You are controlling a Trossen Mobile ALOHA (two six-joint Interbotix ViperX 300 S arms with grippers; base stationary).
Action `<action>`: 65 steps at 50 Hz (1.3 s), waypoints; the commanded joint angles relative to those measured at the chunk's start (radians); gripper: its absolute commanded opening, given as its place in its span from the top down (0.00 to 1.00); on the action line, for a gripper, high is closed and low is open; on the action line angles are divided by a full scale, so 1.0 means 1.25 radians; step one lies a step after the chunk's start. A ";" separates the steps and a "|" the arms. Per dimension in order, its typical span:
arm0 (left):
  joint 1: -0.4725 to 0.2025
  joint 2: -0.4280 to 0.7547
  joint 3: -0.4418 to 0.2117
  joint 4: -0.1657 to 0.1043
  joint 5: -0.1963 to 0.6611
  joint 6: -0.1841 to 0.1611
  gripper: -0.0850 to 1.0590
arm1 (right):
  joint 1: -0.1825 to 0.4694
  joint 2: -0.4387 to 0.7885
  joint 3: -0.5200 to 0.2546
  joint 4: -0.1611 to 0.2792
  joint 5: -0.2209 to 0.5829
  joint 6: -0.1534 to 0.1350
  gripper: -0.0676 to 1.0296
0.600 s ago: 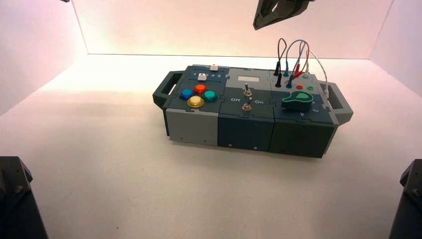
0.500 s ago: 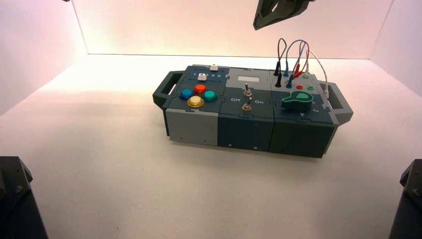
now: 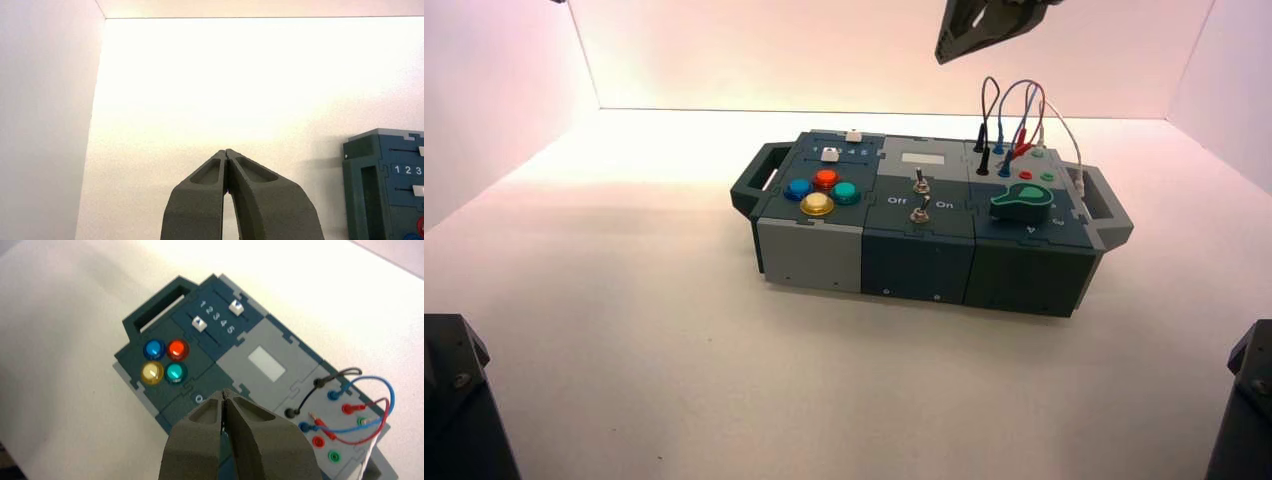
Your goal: Move the box to the right.
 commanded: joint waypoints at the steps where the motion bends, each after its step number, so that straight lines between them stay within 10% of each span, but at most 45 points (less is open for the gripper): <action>1: -0.013 -0.022 -0.028 -0.001 0.034 0.005 0.95 | 0.000 -0.023 -0.033 0.000 0.034 -0.001 0.96; 21: -0.083 -0.079 -0.037 -0.001 0.087 0.001 0.95 | -0.005 -0.049 -0.056 0.005 0.025 0.018 0.96; 56: -0.217 -0.195 0.151 -0.010 0.040 -0.168 0.95 | -0.299 -0.128 0.020 -0.005 -0.018 0.120 0.96; 65: -0.247 -0.169 0.150 -0.010 0.039 -0.189 0.95 | -0.323 -0.140 0.027 -0.055 -0.001 0.141 0.96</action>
